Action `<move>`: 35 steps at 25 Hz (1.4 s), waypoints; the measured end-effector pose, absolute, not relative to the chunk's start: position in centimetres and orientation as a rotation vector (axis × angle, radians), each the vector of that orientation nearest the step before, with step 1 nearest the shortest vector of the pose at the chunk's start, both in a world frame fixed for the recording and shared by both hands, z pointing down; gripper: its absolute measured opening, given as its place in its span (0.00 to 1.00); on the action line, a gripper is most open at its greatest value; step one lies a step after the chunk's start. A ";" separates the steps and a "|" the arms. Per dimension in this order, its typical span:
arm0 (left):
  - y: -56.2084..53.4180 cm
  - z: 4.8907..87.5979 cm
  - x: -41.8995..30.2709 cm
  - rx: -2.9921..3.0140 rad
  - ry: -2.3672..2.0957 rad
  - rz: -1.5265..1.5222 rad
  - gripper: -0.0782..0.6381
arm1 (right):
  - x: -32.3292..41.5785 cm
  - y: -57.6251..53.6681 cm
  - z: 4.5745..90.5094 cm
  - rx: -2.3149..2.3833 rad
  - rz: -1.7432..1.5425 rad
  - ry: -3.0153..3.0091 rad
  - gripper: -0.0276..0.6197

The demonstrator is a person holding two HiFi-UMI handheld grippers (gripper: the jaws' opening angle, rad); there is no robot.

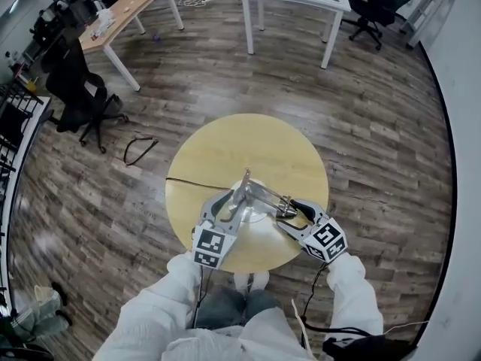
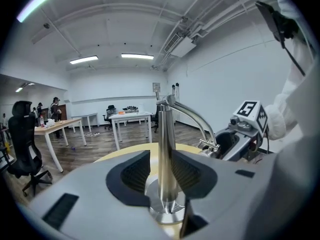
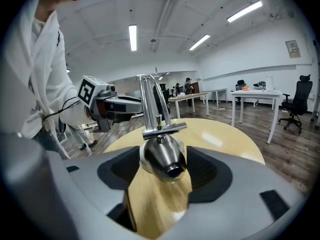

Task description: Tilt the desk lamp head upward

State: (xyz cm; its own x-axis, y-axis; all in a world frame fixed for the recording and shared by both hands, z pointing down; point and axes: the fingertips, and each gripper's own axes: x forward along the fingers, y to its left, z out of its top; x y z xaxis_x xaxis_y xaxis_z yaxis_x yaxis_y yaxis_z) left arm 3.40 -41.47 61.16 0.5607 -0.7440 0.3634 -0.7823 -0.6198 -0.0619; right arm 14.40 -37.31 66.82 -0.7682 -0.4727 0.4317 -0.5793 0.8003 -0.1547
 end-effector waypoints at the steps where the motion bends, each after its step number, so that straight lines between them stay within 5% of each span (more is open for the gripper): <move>1: -41.7 61.2 3.6 2.689 -1.302 0.549 0.27 | 14.2 -37.6 67.1 0.786 0.400 -2.621 0.47; 9: -41.8 61.0 3.7 2.709 -1.257 0.500 0.35 | 12.5 -38.3 68.3 0.701 0.427 -2.683 0.47; 35: -44.0 60.3 6.9 2.763 -1.209 0.529 0.31 | 14.9 -37.3 66.0 0.696 0.431 -2.615 0.48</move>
State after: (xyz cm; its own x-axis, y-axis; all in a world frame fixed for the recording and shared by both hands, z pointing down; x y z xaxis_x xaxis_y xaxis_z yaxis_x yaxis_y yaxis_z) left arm 6.87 -43.95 60.26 0.6290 -0.6977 0.3429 -0.7253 -0.6855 -0.0644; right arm 14.88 -37.31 65.96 -0.7967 -0.4043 0.4492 -0.5271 0.8285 -0.1891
